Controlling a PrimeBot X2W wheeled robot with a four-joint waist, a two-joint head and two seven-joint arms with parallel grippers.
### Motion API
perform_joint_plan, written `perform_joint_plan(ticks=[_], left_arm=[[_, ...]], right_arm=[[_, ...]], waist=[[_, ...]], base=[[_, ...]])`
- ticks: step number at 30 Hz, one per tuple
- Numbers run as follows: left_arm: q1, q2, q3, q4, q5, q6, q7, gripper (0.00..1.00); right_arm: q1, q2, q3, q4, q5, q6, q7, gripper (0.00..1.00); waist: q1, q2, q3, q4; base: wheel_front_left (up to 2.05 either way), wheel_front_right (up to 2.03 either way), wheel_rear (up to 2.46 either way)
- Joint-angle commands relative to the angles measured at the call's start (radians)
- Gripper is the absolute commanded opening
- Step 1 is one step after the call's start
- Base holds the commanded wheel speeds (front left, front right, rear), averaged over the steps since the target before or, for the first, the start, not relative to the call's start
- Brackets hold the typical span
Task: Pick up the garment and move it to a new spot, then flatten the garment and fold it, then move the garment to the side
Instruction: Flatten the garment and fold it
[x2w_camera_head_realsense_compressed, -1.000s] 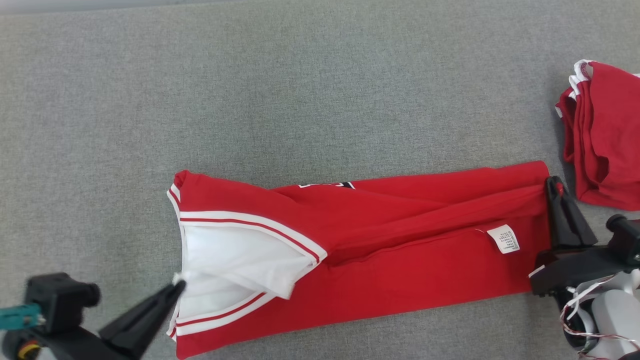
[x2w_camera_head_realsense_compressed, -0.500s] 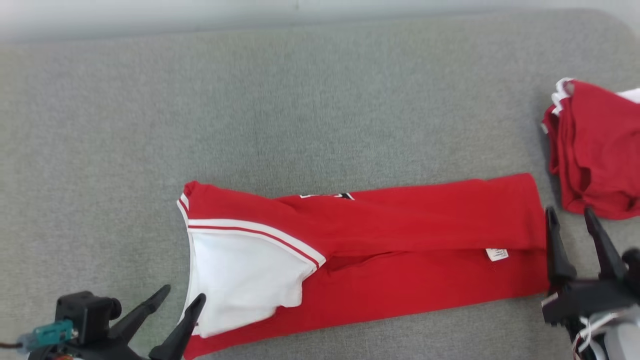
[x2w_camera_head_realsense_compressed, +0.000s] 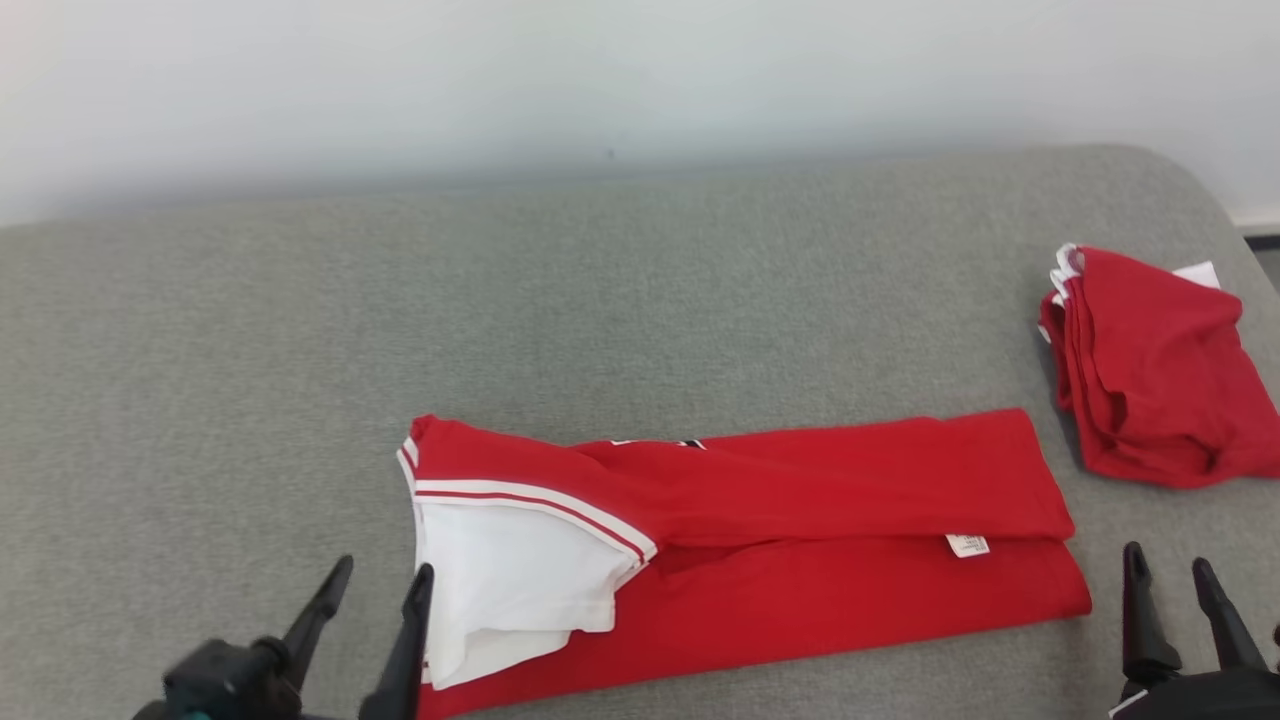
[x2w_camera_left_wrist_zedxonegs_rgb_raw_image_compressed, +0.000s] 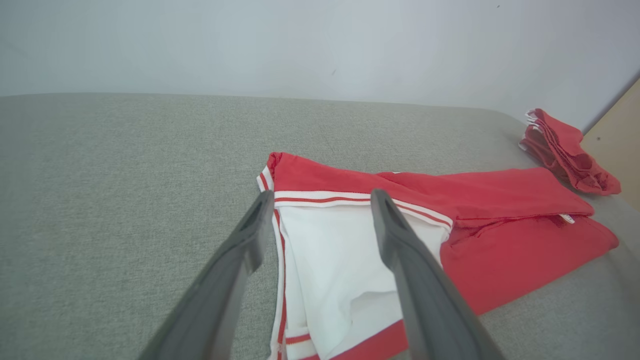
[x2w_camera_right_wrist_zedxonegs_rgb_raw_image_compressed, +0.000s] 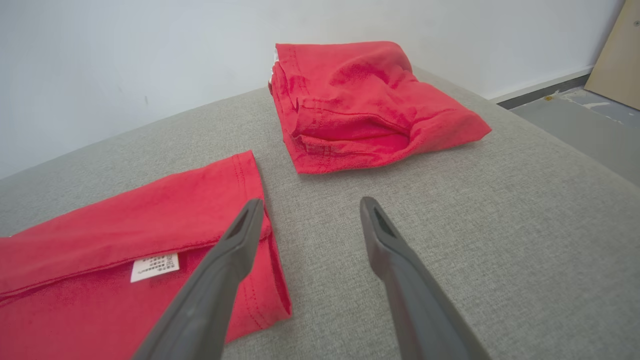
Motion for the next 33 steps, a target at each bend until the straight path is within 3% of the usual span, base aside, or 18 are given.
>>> perform_joint_plan(ticks=[1,11,18,25,27,31,33], left_arm=[[0.054,-0.036,0.035,-0.001,0.079,0.008,-0.003,1.00],[0.168,-0.165,0.093,0.031,0.304,-0.014,-0.003,1.00],[0.209,-0.224,0.114,0.074,0.354,-0.065,-0.003,1.00],[0.209,-0.237,0.136,0.099,0.371,-0.098,-0.003,1.00],[0.212,-0.240,0.144,0.101,0.375,-0.104,-0.003,1.00],[0.218,-0.247,0.157,0.103,0.378,-0.111,-0.003,1.00],[0.219,-0.251,0.160,0.104,0.380,-0.113,-0.003,1.00]], right_arm=[[0.009,-0.001,-0.014,0.013,0.031,-0.003,0.002,1.00],[-0.021,-0.011,-0.043,0.092,0.120,-0.003,0.038,1.00],[-0.075,-0.026,-0.036,0.187,0.158,-0.003,0.073,1.00],[-0.116,-0.023,-0.030,0.310,0.131,-0.003,0.107,1.00],[-0.115,-0.014,-0.031,0.342,0.121,-0.003,0.116,0.85],[-0.118,0.002,-0.015,0.375,0.098,-0.003,0.113,0.32],[-0.119,0.004,-0.006,0.376,0.095,-0.003,0.105,0.00]], waist=[[0.0002,0.0001,-0.038,0.036],[0.0002,0.0001,-0.049,0.115],[0.0002,0.0001,-0.047,0.160],[0.0002,0.0001,-0.043,0.187],[0.0002,0.0001,-0.042,0.190],[0.0002,0.0001,-0.040,0.190],[0.0002,0.0001,-0.041,0.188]], base=[[0.00,0.00,0.00],[0.00,0.00,0.00],[0.00,0.00,0.00],[0.00,0.00,0.00],[0.00,0.00,0.00],[0.00,0.00,0.00],[0.00,0.00,0.00]])
